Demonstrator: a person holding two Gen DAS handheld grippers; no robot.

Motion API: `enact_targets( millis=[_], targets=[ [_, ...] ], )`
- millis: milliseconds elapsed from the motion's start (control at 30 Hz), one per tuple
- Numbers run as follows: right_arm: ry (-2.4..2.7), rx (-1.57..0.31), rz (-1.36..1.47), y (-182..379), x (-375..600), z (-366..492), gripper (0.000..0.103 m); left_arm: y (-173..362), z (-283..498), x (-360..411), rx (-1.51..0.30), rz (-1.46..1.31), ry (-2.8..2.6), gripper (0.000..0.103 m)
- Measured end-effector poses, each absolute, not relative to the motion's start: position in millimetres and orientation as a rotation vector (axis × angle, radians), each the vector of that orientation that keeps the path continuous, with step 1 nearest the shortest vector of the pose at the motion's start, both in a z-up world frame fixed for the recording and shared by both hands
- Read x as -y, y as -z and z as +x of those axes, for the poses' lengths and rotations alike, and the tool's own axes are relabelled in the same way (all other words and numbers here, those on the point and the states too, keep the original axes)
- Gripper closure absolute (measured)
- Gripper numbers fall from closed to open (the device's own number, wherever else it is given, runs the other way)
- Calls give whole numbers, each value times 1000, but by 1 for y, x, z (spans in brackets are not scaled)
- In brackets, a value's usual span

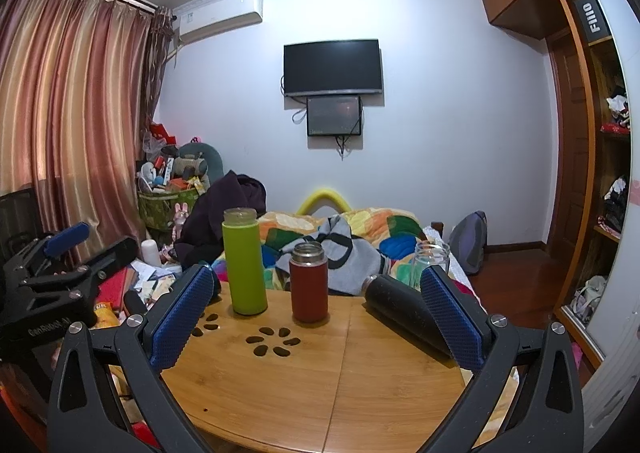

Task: Flip cup upside down
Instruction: 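Move the right gripper to the black tumbler lying on its side and grasp it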

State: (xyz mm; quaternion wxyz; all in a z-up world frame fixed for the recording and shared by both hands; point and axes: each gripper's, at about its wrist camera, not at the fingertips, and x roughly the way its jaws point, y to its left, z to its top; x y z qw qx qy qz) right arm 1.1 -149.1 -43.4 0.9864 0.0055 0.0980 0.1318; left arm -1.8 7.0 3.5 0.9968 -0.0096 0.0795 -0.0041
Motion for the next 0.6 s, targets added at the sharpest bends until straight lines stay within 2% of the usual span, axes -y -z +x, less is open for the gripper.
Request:
enact_targets(
  millis=[133,300,433,600],
  targets=[
    [-281,-274,-17,50,164,35,0,1,9,-12,-197,-26,3,0],
    [-248,-473,-144,64,187,114,0,13,24,-19,-255,-55,7,0],
    [-211,-640,-235,92,209,175,0,23,37,-19,-307,-67,14,0],
    [-225,-838,-171,131,250,226,0,35,48,-16,-348,-61,16,0]
  ],
)
